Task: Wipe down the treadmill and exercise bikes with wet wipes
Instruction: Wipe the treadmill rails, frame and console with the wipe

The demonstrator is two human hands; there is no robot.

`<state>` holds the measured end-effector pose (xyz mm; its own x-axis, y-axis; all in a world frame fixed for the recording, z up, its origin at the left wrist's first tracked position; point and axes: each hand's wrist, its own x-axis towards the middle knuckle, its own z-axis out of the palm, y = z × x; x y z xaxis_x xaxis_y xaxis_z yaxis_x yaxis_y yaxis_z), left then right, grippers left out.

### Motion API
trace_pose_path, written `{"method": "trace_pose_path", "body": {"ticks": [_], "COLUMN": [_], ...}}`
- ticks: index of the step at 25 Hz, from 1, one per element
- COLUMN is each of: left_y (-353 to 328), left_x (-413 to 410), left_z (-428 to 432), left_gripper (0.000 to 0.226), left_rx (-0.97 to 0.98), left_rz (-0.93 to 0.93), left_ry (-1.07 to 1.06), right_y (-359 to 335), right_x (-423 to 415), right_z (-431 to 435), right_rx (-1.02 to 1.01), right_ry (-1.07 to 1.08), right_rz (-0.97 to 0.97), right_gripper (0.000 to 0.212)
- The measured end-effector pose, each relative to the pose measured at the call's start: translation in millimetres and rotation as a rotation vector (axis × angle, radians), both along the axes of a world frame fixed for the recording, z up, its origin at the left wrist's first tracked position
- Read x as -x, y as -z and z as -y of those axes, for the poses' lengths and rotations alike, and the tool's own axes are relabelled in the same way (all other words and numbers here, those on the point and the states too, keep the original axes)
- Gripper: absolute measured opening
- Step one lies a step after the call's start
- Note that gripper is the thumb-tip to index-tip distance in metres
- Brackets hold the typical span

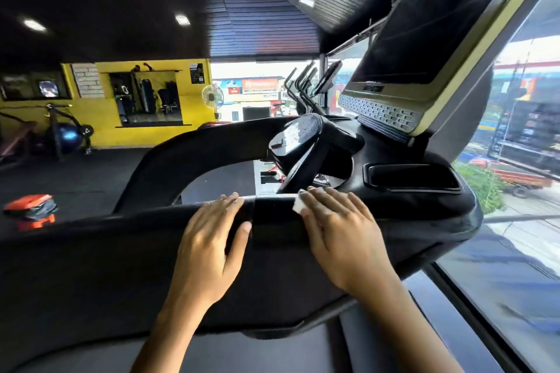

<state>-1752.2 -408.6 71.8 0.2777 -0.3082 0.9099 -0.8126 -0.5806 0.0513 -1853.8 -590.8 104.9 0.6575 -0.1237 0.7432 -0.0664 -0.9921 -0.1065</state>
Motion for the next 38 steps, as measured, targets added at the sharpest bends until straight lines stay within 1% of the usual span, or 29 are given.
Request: {"method": "trace_pose_path", "body": {"ticks": [2,3,5,7,8,10,12,14,16,17,18,20,21,22,23,25,26,27,29,30,31,32,34,35,36,38], "left_y": [-3,-5,-9,-9,-8,-5,-2,1,5,6,7,8,9,10,11,12,13,14,15,15,16,16,17,17,16,14], "left_x": [1,3,11,21,26,33,38,42,48,50,51,51,50,50,50,51,51,52,51,51,51,52,53,54,54,54], "left_z": [2,5,18,37,46,63,74,84,94,97,100,101,100,100,101,103,105,105,103,102,100,100,101,101,100,95], "left_gripper": [0.049,0.05,0.049,0.046,0.045,0.046,0.045,0.045,0.045,0.045,0.045,0.045,0.044,0.044,0.044,0.044,0.044,0.044,0.044,0.045,0.045,0.045,0.044,0.044,0.044,0.045], "left_rx": [0.01,0.016,0.019,-0.008,-0.032,-0.052,-0.036,-0.034,-0.039,-0.034,-0.027,-0.018,-0.017,-0.016,-0.013,-0.005,-0.002,-0.001,-0.009,-0.019,-0.028,-0.032,-0.028,-0.025,-0.029,-0.061], "left_rz": [0.005,-0.005,-0.021,0.01,0.03,0.051,0.053,0.062,0.07,0.07,0.07,0.083,0.09,0.095,0.098,0.1,0.102,0.105,0.112,0.113,0.11,0.104,0.093,0.089,0.084,0.079], "left_ry": [-0.002,0.008,0.05,0.074,0.071,0.065,0.073,0.072,0.058,0.049,0.042,0.035,0.033,0.032,0.029,0.009,-0.005,-0.017,-0.029,-0.026,-0.021,-0.015,-0.013,-0.016,-0.016,-0.007], "right_y": [-11,-17,-21,-15,-10,-1,12,25,37,39,45,61,68,74,79,83,85,87,103,106,104,103,92,83,74,61], "right_x": [4,-4,-19,-23,-19,-2,19,34,31,26,21,19,23,27,33,37,34,28,18,18,22,27,34,32,27,17], "right_z": [32,38,20,2,8,42,85,114,108,94,79,64,73,88,103,113,107,93,72,76,86,96,100,91,77,51], "right_rx": [-0.1,-0.107,-0.059,0.042,0.064,0.07,0.01,-0.148,-0.251,-0.229,-0.157,0.051,0.123,0.123,0.03,-0.261,-0.297,-0.222,0.068,0.169,0.187,0.11,-0.163,-0.206,-0.157,0.015], "right_ry": [0.146,0.187,0.104,-0.032,-0.066,-0.024,0.091,0.203,0.267,0.238,0.151,-0.062,-0.084,-0.044,0.034,0.149,0.15,0.112,-0.053,-0.076,-0.047,0.016,0.112,0.095,0.029,-0.16], "right_rz": [-0.065,-0.099,-0.077,0.058,0.104,0.154,0.274,0.389,0.509,0.536,0.524,0.449,0.425,0.436,0.484,0.594,0.602,0.577,0.496,0.471,0.467,0.489,0.552,0.558,0.535,0.447], "right_gripper": [0.059,0.057,0.045,0.043,0.042,0.037,0.038,0.041,0.041,0.04,0.039,0.039,0.04,0.04,0.041,0.045,0.046,0.045,0.045,0.045,0.043,0.042,0.044,0.044,0.043,0.04]}}
